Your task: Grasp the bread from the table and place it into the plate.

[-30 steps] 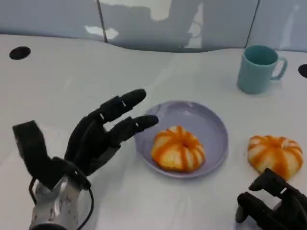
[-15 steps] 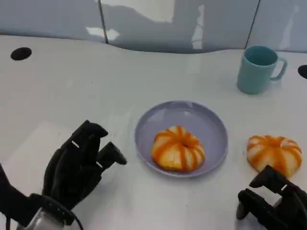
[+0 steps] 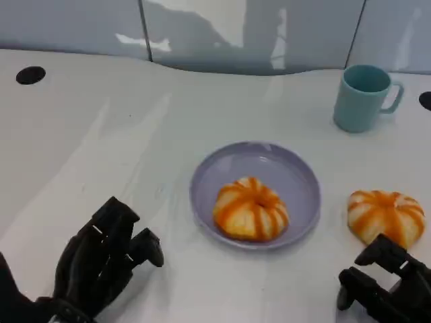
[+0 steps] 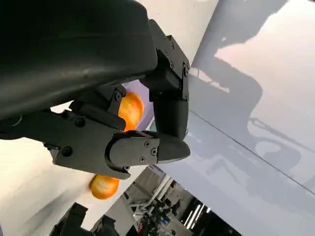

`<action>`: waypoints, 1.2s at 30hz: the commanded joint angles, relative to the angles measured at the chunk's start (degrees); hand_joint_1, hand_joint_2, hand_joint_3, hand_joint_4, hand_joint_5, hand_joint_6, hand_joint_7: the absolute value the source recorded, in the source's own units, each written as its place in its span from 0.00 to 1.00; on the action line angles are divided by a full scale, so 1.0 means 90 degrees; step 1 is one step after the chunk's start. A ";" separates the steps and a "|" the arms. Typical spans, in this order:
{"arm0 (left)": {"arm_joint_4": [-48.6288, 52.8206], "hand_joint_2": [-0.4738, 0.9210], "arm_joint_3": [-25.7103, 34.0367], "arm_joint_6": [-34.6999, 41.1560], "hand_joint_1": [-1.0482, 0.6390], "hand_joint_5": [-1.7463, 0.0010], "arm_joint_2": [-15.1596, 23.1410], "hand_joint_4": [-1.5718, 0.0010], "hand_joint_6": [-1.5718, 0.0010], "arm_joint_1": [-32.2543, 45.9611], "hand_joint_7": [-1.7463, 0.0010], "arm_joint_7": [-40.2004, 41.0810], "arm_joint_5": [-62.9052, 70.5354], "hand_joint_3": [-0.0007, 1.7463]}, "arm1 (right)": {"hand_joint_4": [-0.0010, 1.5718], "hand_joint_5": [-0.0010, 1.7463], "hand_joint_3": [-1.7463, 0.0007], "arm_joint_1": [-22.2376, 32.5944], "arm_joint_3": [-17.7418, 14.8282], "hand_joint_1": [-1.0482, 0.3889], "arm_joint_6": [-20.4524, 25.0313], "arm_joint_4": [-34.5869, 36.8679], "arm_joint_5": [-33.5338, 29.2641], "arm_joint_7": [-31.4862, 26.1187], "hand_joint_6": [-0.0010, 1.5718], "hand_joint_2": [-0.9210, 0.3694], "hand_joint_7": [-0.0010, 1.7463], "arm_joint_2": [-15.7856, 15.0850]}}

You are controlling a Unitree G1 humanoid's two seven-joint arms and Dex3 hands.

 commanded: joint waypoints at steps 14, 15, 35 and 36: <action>0.0331 1.00 0.0113 -0.0158 0.32 0.00 0.0097 0.46 0.63 -0.0033 0.00 -0.0291 0.0092 0.15 | 0.47 0.94 0.89 -0.0027 -0.0120 0.27 0.0047 0.0077 0.0007 -0.0133 0.39 0.00 0.85 -0.0132; 0.0318 1.00 0.0112 -0.0199 0.32 0.00 0.0079 0.46 0.63 -0.0019 0.00 -0.0278 0.0108 0.15 | 0.47 0.94 0.88 -0.0022 -0.0117 0.28 0.0009 0.0090 -0.0003 -0.0111 0.39 0.00 0.85 -0.0133; 0.0480 1.00 0.0178 -0.0153 0.31 0.00 0.0132 0.47 0.64 -0.0075 0.00 -0.0370 0.0064 0.13 | 0.47 0.92 0.88 -0.0051 -0.0163 0.28 -0.0272 0.0315 0.0060 0.0176 0.40 0.00 0.80 -0.0091; 0.0521 1.00 0.0187 -0.0160 0.31 0.00 0.0172 0.47 0.64 -0.0098 0.00 -0.0407 0.0070 0.13 | 0.47 0.92 0.88 -0.0052 -0.0142 0.28 -0.0266 0.0309 0.0042 0.0154 0.40 0.00 0.80 -0.0073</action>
